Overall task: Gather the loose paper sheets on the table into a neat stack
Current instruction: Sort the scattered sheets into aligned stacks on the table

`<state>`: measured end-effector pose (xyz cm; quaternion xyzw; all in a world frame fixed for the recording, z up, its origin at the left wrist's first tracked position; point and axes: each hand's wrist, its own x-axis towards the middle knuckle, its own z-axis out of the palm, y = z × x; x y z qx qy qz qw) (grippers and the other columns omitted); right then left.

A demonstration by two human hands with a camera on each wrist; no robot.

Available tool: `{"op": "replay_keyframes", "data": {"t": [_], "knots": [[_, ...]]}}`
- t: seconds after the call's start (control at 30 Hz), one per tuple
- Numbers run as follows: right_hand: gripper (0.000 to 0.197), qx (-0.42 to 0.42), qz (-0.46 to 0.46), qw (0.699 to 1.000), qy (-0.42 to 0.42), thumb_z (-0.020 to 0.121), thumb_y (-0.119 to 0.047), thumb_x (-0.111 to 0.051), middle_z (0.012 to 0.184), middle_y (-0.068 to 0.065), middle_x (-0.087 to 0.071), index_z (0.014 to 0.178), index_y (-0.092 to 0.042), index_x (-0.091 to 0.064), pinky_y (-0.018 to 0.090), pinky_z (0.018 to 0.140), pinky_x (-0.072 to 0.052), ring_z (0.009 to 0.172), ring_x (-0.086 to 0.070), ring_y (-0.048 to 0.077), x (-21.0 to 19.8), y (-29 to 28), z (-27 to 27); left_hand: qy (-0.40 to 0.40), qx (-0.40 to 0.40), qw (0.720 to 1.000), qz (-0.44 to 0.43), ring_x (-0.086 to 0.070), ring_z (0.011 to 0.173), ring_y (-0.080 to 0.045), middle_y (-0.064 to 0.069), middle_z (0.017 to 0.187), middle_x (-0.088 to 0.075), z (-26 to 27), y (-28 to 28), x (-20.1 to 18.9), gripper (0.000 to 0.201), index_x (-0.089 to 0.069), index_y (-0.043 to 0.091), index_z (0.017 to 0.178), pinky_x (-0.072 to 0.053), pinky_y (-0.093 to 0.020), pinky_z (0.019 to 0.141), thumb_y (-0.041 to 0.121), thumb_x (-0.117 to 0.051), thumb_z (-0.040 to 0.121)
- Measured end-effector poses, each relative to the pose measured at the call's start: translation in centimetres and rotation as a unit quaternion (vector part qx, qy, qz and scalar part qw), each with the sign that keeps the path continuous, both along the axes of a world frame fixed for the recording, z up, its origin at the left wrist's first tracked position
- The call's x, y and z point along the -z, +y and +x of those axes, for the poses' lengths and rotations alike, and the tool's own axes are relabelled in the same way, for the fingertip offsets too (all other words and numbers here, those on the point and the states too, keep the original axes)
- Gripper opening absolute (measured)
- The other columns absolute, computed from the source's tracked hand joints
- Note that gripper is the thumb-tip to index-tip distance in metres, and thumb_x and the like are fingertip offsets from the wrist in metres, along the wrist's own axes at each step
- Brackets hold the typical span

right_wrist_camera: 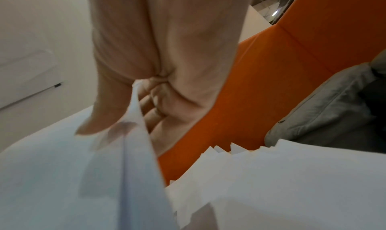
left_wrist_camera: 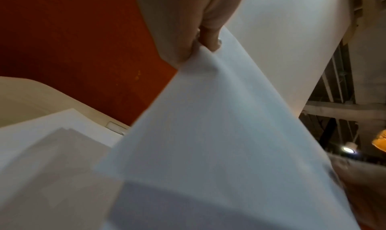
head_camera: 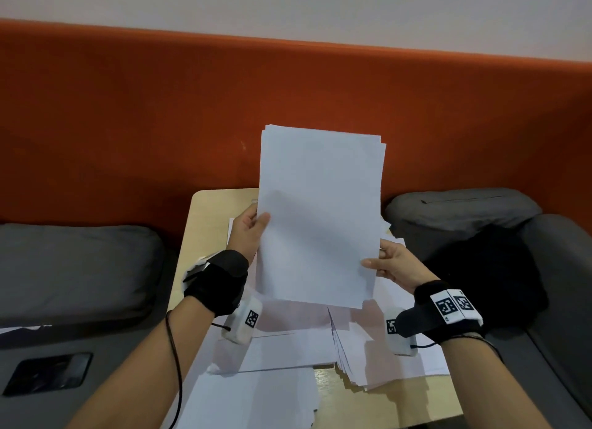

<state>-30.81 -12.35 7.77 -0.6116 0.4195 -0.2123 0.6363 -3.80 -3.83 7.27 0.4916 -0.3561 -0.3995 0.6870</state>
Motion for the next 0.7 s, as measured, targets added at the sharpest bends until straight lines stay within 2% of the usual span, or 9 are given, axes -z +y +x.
{"op": "replay_keyframes", "data": {"t": [0.07, 0.17, 0.3, 0.43, 0.53, 0.6, 0.7], "knots": [[0.027, 0.032, -0.034, 0.999, -0.016, 0.083, 0.005, -0.061, 0.095, 0.001, -0.074, 0.105, -0.012, -0.064, 0.029, 0.078, -0.057, 0.085, -0.070, 0.015, -0.4, 0.1, 0.8, -0.017, 0.013, 1.000, 0.009, -0.067, 0.078, -0.003, 0.014, 0.084, -0.073, -0.2, 0.3, -0.1, 0.025, -0.057, 0.012, 0.108, -0.053, -0.020, 0.077, -0.004, -0.044, 0.094], [0.021, 0.080, -0.084, 0.992, -0.043, 0.083, 0.000, -0.064, 0.094, 0.002, -0.074, 0.100, -0.012, -0.068, 0.037, 0.082, -0.055, 0.089, -0.070, 0.022, -0.8, 0.1, 1.9, -0.044, 0.013, 0.999, 0.013, -0.066, 0.074, -0.001, 0.014, 0.080, -0.072, -0.3, 0.5, -0.4, 0.024, -0.057, 0.013, 0.104, -0.053, -0.019, 0.073, -0.005, -0.047, 0.092], [0.025, 0.108, -0.110, 0.986, -0.063, 0.080, 0.004, -0.066, 0.098, 0.009, -0.072, 0.104, -0.004, -0.066, 0.040, 0.084, -0.053, 0.090, -0.068, 0.026, -1.2, 0.3, 2.9, -0.065, 0.006, 0.998, -0.007, -0.065, 0.080, 0.000, 0.006, 0.094, -0.068, 0.1, 0.7, -1.4, 0.030, -0.057, 0.020, 0.101, -0.052, -0.019, 0.077, -0.007, -0.047, 0.091], [0.036, 0.127, -0.121, 0.979, -0.100, 0.078, 0.005, -0.067, 0.106, 0.012, -0.069, 0.112, -0.003, -0.061, 0.037, 0.084, -0.054, 0.094, -0.067, 0.025, -1.6, 0.2, 3.1, -0.083, 0.018, 0.996, -0.019, -0.065, 0.081, 0.005, 0.020, 0.085, -0.071, 0.2, 0.8, -2.3, 0.033, -0.054, 0.017, 0.102, -0.051, -0.012, 0.076, -0.012, -0.047, 0.089], [0.028, 0.144, -0.138, 0.973, -0.118, 0.080, 0.008, -0.064, 0.096, 0.004, -0.071, 0.102, -0.009, -0.064, 0.028, 0.077, -0.055, 0.085, -0.068, 0.015, -1.9, 0.0, 3.5, -0.093, 0.017, 0.995, -0.021, -0.064, 0.081, 0.007, 0.023, 0.084, -0.071, 0.2, 0.9, -2.7, 0.035, -0.053, 0.017, 0.101, -0.049, -0.010, 0.075, -0.015, -0.045, 0.088], [0.026, 0.153, -0.141, 0.970, -0.123, 0.081, 0.009, -0.062, 0.090, -0.001, -0.072, 0.096, -0.013, -0.065, 0.025, 0.074, -0.054, 0.081, -0.068, 0.012, -2.0, -0.1, 3.7, -0.096, 0.010, 0.995, -0.022, -0.063, 0.082, 0.008, 0.022, 0.085, -0.071, 0.2, 1.0, -2.8, 0.036, -0.053, 0.017, 0.100, -0.048, -0.009, 0.076, -0.016, -0.045, 0.088], [0.021, 0.157, -0.140, 0.971, -0.116, 0.083, 0.003, -0.062, 0.095, 0.005, -0.070, 0.099, -0.011, -0.065, 0.031, 0.078, -0.053, 0.085, -0.066, 0.020, -1.7, -0.3, 3.9, -0.092, -0.002, 0.995, -0.027, -0.063, 0.082, 0.008, 0.011, 0.094, -0.068, 0.2, 1.0, -3.2, 0.033, -0.054, 0.013, 0.105, -0.049, -0.010, 0.076, -0.014, -0.047, 0.088]]}}
